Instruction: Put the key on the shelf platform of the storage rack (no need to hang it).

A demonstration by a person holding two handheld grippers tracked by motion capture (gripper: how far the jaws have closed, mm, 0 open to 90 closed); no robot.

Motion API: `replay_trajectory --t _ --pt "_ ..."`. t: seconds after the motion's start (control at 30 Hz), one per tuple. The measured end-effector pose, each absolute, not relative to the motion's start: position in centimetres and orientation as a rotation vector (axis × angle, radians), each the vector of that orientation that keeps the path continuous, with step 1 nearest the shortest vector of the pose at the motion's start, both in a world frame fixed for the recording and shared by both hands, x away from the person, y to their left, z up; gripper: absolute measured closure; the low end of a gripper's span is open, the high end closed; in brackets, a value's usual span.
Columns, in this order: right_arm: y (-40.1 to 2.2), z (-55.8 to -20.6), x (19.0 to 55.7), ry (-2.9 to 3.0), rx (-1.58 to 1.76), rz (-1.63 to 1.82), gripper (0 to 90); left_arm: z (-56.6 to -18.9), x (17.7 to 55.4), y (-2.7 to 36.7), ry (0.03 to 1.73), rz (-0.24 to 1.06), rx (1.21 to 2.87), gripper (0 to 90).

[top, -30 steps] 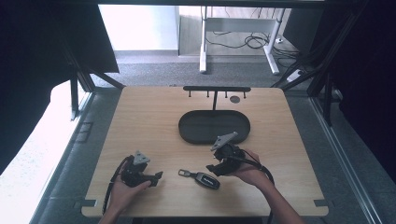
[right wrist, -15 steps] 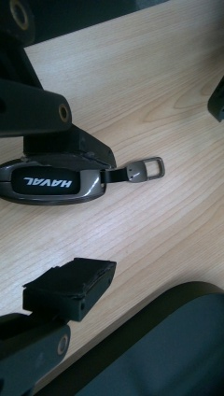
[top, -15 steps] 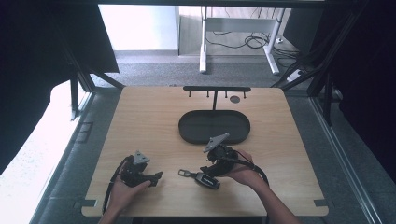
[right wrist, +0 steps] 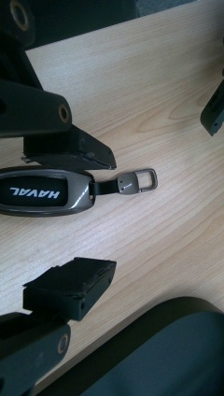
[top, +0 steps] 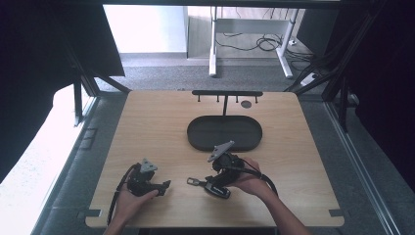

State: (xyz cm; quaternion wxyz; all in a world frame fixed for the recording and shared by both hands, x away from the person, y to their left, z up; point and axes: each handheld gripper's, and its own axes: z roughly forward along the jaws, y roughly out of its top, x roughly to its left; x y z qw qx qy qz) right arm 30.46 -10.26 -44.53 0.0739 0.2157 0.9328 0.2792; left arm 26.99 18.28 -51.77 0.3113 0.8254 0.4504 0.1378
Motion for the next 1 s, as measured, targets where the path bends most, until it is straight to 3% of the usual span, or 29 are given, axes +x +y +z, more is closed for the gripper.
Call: replay_trajectory --t 1.0 --pt "-9.6 -46.2 30.4 2.82 0.616 0.77 41.4 -52.3 26.8 17.2 1.163 0.35 2.246 20.7"
